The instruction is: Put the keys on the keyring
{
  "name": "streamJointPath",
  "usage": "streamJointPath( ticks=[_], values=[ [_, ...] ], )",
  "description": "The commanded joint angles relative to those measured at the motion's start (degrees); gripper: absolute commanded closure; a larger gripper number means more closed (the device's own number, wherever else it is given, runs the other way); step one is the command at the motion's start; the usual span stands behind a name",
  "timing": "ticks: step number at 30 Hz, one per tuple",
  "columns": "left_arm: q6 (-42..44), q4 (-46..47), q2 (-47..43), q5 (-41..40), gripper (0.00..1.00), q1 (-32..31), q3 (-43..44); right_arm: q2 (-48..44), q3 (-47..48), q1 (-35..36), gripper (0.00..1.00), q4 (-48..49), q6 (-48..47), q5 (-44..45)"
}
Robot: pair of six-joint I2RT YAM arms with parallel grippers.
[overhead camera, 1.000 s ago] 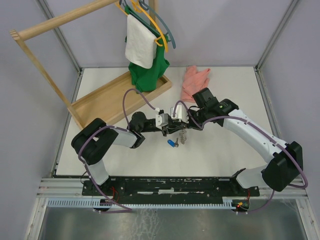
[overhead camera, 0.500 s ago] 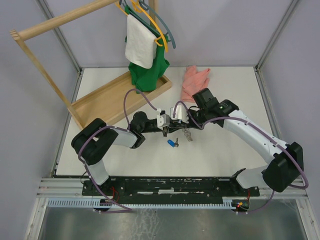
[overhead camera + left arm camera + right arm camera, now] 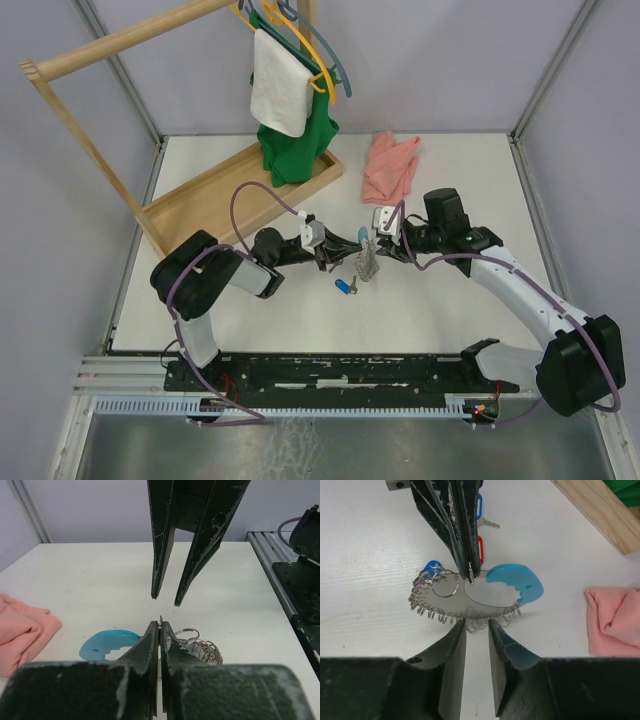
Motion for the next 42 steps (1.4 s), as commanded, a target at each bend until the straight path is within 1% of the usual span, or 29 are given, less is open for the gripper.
streamJointPath(
  ticks=[1, 3, 5, 12, 19, 24, 29, 33, 38, 42],
  values=[
    [-2.5, 13.3, -0.8, 1.3, 0.97, 0.0, 0.0, -1.3, -2.3, -0.6, 0.67, 13.9, 3.5, -8.0],
    [-2.7, 13.3, -1.0, 1.4, 0.97, 0.0, 0.1, -1.1, -3.2, -0.7, 0.68, 15.7, 3.3, -8.9],
    [-2.9, 13.3, -1.1, 1.9, 0.97, 0.0, 0.2, -0.9, -3.8, -0.6, 0.68, 15.8, 2.0, -10.0],
    [-3.4, 13.2, -1.4, 2.6, 0.97, 0.0, 0.5, 0.4, -4.3, -0.7, 0.69, 17.3, 2.2, -10.8],
    [-3.4, 13.3, -1.5, 2.6, 0.97, 0.0, 0.5, 2.8, -4.2, -0.6, 0.70, 17.5, 2.4, -13.7],
    [-3.2, 13.2, -1.5, 2.3, 0.97, 0.0, 0.5, 2.5, -4.1, -0.7, 0.71, 15.2, 1.3, -11.7],
    [-3.0, 13.2, -1.4, 1.8, 0.97, 0.0, 0.4, 0.6, -4.0, -0.6, 0.69, 12.7, -0.1, -7.5],
    [-2.8, 13.3, -1.4, 1.6, 0.97, 0.0, 0.4, 0.4, -3.9, -0.7, 0.69, 11.4, -0.6, -11.0],
    [-3.2, 13.2, -1.8, 1.9, 0.97, -0.1, 0.6, 1.0, -5.0, -0.7, 0.68, 15.8, 1.4, -12.8],
    [-3.3, 13.2, -2.0, 1.9, 0.97, -0.1, 0.6, 2.1, -4.2, -0.7, 0.70, 16.1, 2.0, -14.7]
  ],
)
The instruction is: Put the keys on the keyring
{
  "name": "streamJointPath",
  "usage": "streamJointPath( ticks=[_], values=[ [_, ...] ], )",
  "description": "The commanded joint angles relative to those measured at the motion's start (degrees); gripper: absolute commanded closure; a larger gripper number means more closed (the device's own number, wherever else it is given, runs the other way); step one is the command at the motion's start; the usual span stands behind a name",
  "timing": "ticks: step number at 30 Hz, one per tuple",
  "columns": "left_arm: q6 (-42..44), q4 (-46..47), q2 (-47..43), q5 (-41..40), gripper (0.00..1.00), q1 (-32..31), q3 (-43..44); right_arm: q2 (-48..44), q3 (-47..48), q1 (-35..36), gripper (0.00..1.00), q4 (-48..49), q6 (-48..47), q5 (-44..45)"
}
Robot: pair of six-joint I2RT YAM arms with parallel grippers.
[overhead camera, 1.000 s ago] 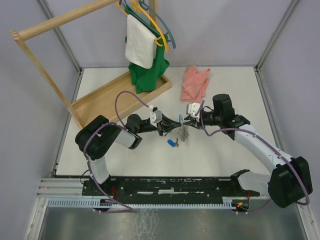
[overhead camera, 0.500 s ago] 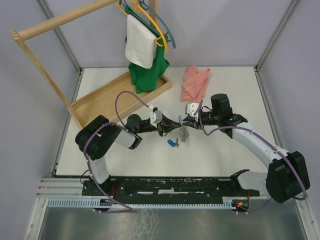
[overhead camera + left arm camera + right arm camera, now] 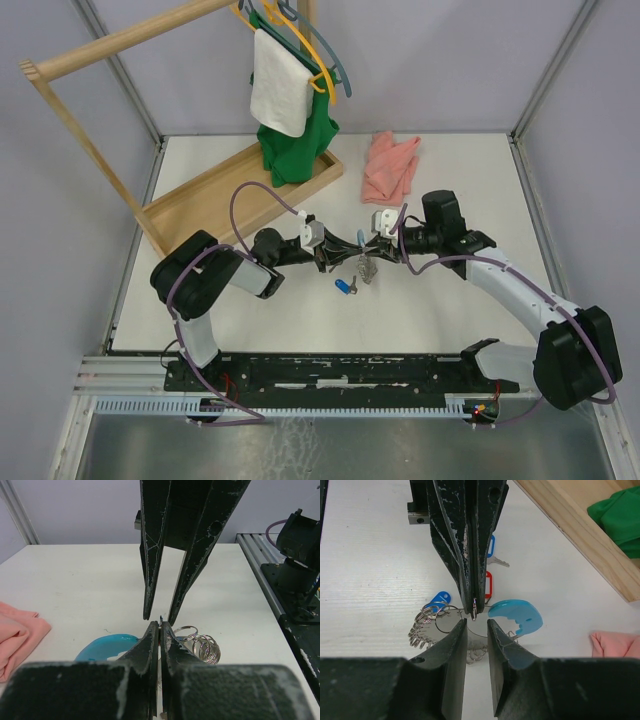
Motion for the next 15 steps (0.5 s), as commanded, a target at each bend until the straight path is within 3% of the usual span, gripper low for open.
streamJointPath(
  ticks=[1, 15],
  values=[
    [-1.2, 12.2, -2.0, 0.1, 0.97, -0.1, 0.8, 0.5, 0.7, -0.1, 0.70, 3.4, 1.1, -4.1],
    [-1.8, 12.3, -3.2, 0.5, 0.97, -0.2, 0.8, 1.9, 0.7, -0.1, 0.75, 4.6, 2.0, -4.2]
  ],
)
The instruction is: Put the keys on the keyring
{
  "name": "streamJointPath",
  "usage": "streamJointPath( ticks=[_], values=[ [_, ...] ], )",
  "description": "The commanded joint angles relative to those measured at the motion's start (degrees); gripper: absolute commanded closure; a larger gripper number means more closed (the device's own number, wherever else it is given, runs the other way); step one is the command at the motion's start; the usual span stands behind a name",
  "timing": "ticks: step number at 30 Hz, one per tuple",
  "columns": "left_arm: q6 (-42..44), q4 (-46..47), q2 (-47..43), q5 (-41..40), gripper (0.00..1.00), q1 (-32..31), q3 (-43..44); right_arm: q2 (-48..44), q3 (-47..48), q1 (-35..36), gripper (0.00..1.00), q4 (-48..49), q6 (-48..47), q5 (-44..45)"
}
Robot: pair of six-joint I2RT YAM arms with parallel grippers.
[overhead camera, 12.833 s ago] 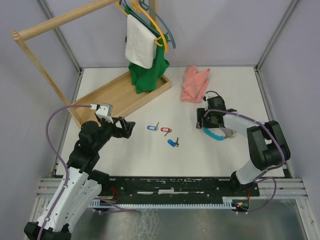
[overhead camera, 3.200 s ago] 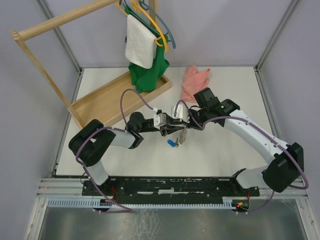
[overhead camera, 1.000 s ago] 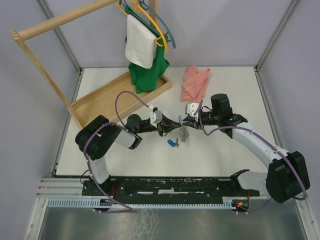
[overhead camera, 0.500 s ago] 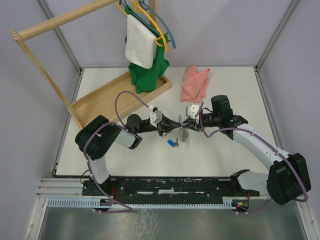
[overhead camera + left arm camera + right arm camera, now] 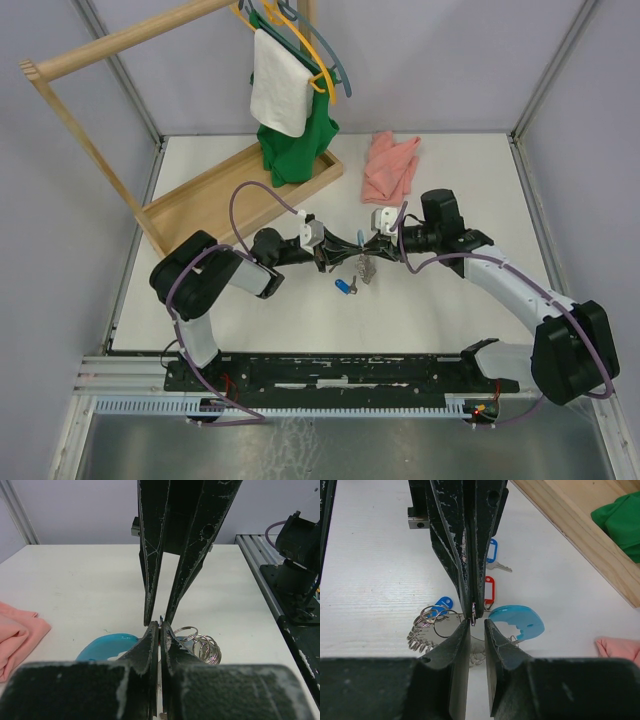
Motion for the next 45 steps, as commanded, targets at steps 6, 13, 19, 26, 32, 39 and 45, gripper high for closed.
streamJointPath(
  ticks=[6, 13, 19, 26, 32, 39, 45],
  values=[
    [-1.4, 12.4, -3.1, 0.6, 0.97, -0.2, 0.9, 0.8, 0.5, -0.1, 0.75, 3.2, 0.8, -1.4],
    [-1.6, 12.3, -2.4, 0.7, 0.97, -0.5, 1.2, 0.9, 0.2, -0.1, 0.78, 6.7, 3.6, -4.2],
    [-1.7, 12.3, -2.1, 0.7, 0.97, -0.9, 1.4, 0.8, 0.3, -0.2, 0.87, 6.0, 3.6, -3.8],
    [-0.7, 12.3, -2.9, -0.6, 0.79, -0.8, -0.6, -0.3, 4.3, -0.1, 0.99, -6.4, -4.6, 0.8],
    [0.9, 7.2, -5.5, -2.4, 0.69, -0.9, -3.1, -1.9, 7.6, 0.0, 0.99, -16.6, -7.6, 7.8],
    [3.3, -7.0, -13.8, -10.8, 0.60, -1.1, -8.3, -6.1, 7.5, 1.1, 0.99, -20.7, -12.9, 15.4],
    [2.4, -22.1, -19.9, -18.2, 0.59, -1.6, -9.1, -9.6, 6.9, 2.9, 0.99, -20.1, -19.2, 21.5]
  ],
)
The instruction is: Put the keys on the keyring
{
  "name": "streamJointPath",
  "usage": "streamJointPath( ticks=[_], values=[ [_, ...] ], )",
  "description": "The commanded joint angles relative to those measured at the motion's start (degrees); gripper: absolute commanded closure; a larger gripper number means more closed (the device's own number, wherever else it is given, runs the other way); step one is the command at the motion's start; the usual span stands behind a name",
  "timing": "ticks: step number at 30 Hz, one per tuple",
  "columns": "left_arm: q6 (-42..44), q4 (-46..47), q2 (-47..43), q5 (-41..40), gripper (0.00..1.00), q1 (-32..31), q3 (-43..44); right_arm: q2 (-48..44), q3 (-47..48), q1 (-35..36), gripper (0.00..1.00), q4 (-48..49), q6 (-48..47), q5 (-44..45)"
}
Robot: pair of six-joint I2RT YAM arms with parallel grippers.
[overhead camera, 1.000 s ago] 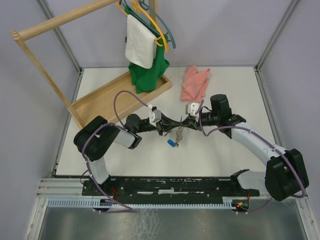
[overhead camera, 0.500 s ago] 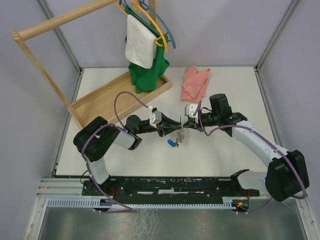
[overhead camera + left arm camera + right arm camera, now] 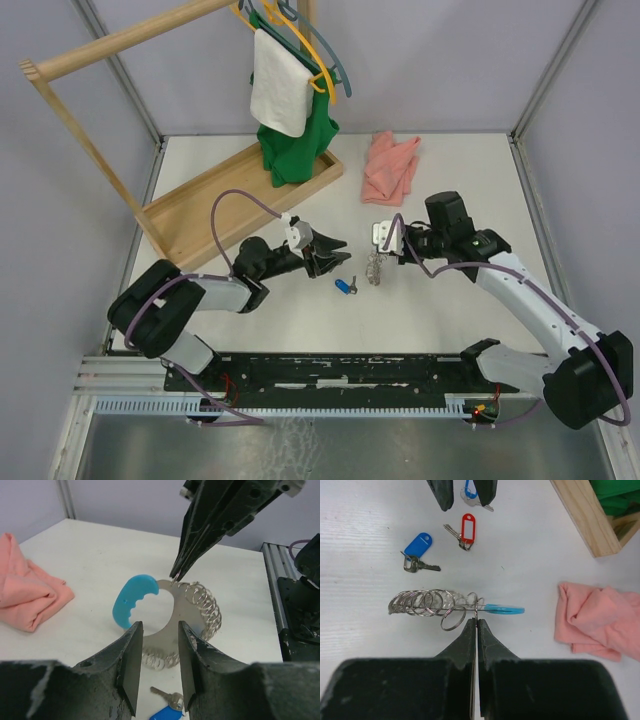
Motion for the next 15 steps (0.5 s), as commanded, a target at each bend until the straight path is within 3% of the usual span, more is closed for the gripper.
streamJointPath(
  ticks=[1, 9, 15],
  values=[
    [1.4, -13.2, -4.7, -7.9, 0.58, -0.8, 0.1, -3.5, 1.5, 1.4, 0.99, 0.4, -8.1, 5.6],
    [-0.9, -20.7, -7.3, -12.3, 0.58, -1.4, 0.0, -3.7, 5.8, 2.4, 0.99, -2.9, -18.6, 12.9],
    [-3.2, -20.2, -6.2, -12.7, 0.57, -2.3, -2.4, -4.3, 1.6, 4.1, 0.99, -1.0, -19.4, 12.3]
  ],
)
